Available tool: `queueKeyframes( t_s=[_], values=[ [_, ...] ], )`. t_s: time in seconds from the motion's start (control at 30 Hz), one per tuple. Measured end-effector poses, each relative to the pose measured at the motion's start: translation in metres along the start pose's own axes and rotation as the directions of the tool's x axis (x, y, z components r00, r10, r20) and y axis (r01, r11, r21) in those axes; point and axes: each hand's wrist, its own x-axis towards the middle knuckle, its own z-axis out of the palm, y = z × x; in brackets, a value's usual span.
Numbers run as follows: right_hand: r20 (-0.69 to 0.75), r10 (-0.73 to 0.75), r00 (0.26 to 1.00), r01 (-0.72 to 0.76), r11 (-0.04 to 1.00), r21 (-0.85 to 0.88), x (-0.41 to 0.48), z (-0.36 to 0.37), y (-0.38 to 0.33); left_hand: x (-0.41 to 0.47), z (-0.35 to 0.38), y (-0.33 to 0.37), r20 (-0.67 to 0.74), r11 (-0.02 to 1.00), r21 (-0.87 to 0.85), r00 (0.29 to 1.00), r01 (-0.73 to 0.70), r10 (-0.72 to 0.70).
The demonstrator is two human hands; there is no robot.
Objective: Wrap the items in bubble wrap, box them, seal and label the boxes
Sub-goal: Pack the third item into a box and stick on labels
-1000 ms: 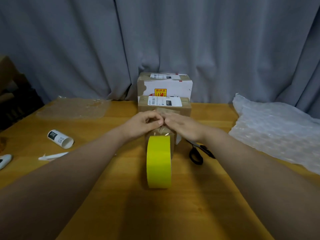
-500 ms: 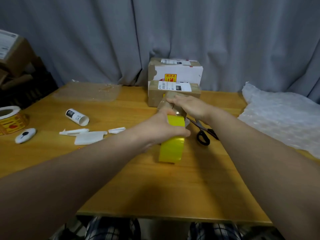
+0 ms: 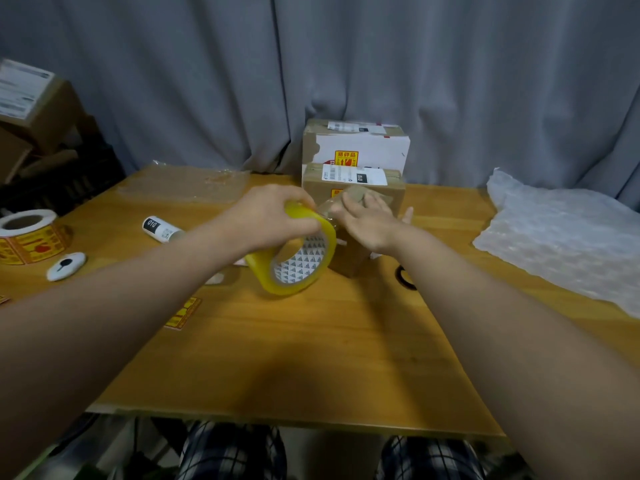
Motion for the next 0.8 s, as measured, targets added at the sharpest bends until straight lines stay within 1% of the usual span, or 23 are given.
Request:
queueKeyframes(
  t_s=[0.03,0.13,0.17,0.2,0.27,0.33,0.4,0.43,0.53,0.67,0.73,0.8],
  values=[
    [-0.01,-0.009,1.0,0.008,0.999,-0.035,0.001,0.001,0.0,-0.002,-0.002,-0.001,0.026,1.0,0.019,0.999,0.018,-0.018],
    [-0.017,-0.013,1.0,0.011,0.997,-0.082,0.001,0.003,-0.001,-0.007,-0.003,-0.005,0.181,0.986,0.151,0.979,0.07,-0.097],
    [-0.022,-0.006,1.0,0.003,0.995,-0.099,0.001,0.003,-0.002,-0.007,-0.002,-0.005,0.201,0.98,0.183,0.973,0.075,-0.112],
    [-0.039,0.002,0.999,-0.007,0.991,-0.136,0.002,0.003,-0.003,-0.006,-0.002,-0.005,0.205,0.974,0.216,0.972,0.071,-0.116],
    [-0.111,-0.017,0.994,-0.013,0.965,-0.261,0.003,0.006,-0.005,-0.002,-0.001,-0.003,0.2,0.959,0.279,0.973,0.054,-0.113],
    [-0.216,-0.115,0.969,0.032,0.934,-0.355,0.0,0.014,-0.008,0.003,0.003,-0.001,0.171,0.956,0.291,0.981,0.041,-0.094],
    [-0.283,-0.206,0.937,0.097,0.93,-0.353,-0.003,0.024,-0.008,0.008,0.009,0.0,0.15,0.958,0.285,0.987,0.014,-0.058],
    [-0.304,-0.223,0.926,0.113,0.933,-0.341,-0.004,0.027,-0.008,0.011,0.011,0.0,0.14,0.958,0.285,0.989,0.0,-0.041],
    [-0.339,-0.205,0.918,0.096,0.946,-0.311,0.0,0.033,-0.009,0.019,0.014,0.0,0.11,0.959,0.283,0.994,-0.012,-0.02],
    [-0.344,-0.118,0.932,0.027,0.965,-0.259,0.021,0.034,-0.015,0.029,0.018,0.0,0.086,0.96,0.278,0.996,-0.007,-0.018],
    [-0.388,-0.143,0.91,0.037,0.963,-0.268,0.025,0.039,-0.016,0.032,0.021,0.0,0.07,0.97,0.241,0.997,0.015,-0.033],
    [-0.459,-0.221,0.86,0.1,0.957,-0.274,0.021,0.045,-0.013,0.033,0.024,-0.001,0.059,0.975,0.22,0.997,0.035,-0.049]
  ],
)
